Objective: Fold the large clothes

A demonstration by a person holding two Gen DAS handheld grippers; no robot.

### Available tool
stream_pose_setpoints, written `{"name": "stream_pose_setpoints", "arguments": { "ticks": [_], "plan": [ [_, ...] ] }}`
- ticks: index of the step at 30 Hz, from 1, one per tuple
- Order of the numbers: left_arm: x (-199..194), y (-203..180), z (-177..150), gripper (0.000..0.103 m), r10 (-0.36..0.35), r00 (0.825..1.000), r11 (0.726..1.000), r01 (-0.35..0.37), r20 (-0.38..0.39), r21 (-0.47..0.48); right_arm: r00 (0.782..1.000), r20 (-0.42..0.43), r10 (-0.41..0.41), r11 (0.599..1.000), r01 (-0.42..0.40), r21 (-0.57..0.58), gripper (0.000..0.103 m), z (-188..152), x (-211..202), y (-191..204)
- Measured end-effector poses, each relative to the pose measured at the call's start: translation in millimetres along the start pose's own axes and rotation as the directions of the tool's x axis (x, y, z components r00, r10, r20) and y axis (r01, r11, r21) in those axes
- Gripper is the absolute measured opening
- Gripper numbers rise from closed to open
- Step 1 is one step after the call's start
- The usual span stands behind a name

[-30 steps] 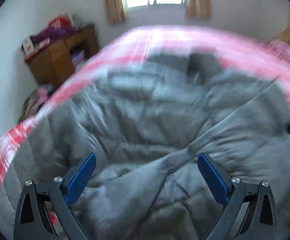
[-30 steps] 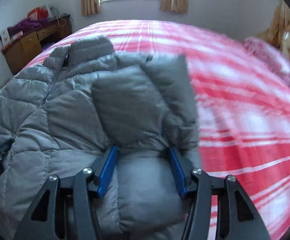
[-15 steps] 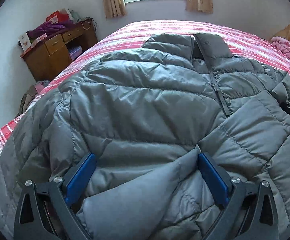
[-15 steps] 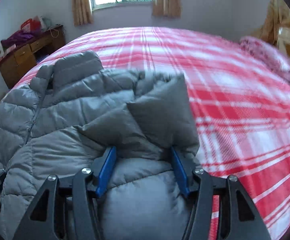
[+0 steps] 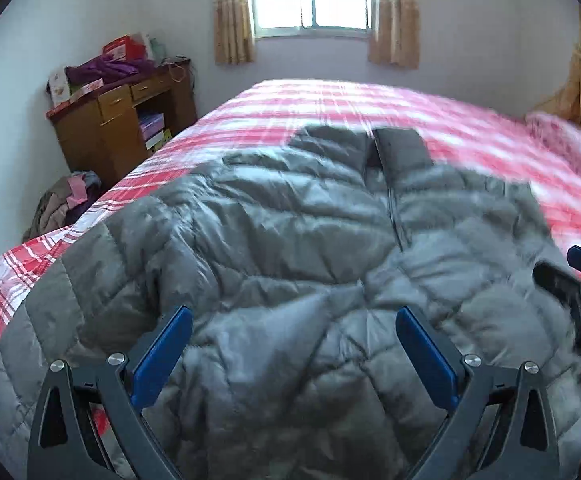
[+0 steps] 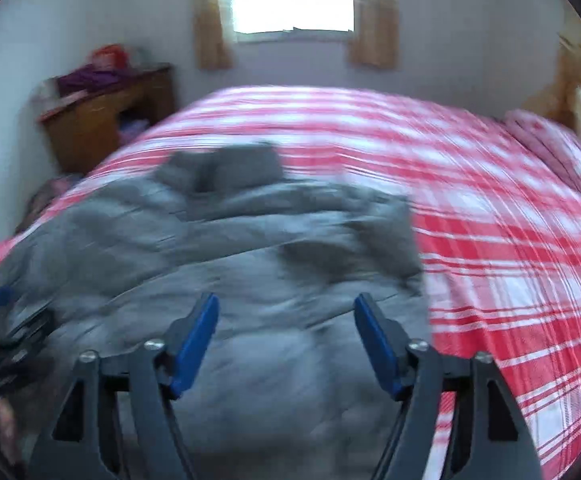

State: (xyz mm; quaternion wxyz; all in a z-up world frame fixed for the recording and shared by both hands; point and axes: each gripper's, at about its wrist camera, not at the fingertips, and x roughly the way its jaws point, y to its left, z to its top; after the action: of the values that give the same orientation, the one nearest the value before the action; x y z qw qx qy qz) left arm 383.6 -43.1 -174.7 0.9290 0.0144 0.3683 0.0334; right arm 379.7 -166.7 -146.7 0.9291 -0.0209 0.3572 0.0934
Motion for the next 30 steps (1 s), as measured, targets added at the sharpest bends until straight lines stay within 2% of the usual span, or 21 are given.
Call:
{"name": "stream_pose_setpoints", "arguments": {
  "ticks": [2, 3, 6, 9, 17, 30],
  "plan": [
    [22.0, -5.2, -10.4, 0.102, 0.068, 0.996, 0.997, -0.066, -0.061, 0.036, 1.0, -0.018, 0.013, 0.998, -0.014, -0.053, 0.074, -16.4, 0.9, 21.4],
    [33.1, -4.2, -16.5, 0.102, 0.063, 0.993, 0.998, -0.061, -0.095, 0.025, 0.999, -0.048, 0.017, 0.998, -0.02, -0.064, 0.074, -26.7, 8.5, 27.8],
    [40.9, 0.2, -17.2, 0.102, 0.029, 0.993, 1.0, -0.03, -0.117, -0.003, 0.997, -0.083, -0.004, 1.0, 0.002, -0.03, 0.073, -44.9, 27.6, 25.0],
    [49.4, 5.0, -16.5, 0.102, 0.003, 0.991, 1.0, -0.007, -0.137, -0.024, 0.992, -0.122, 0.02, 1.0, -0.019, 0.008, 0.073, -48.6, 41.0, 18.1],
    [49.7, -1.8, -19.0, 0.102, 0.015, 0.992, 1.0, -0.018, -0.128, -0.021, 0.989, -0.145, 0.013, 1.0, -0.013, 0.001, 0.073, -47.3, 54.5, 20.4],
    [50.0, -1.8, -18.8, 0.102, 0.016, 0.992, 1.0, -0.019, -0.127, -0.02, 0.988, -0.155, -0.011, 1.0, 0.008, -0.021, 0.074, -50.4, 53.3, 21.2]
  ]
}}
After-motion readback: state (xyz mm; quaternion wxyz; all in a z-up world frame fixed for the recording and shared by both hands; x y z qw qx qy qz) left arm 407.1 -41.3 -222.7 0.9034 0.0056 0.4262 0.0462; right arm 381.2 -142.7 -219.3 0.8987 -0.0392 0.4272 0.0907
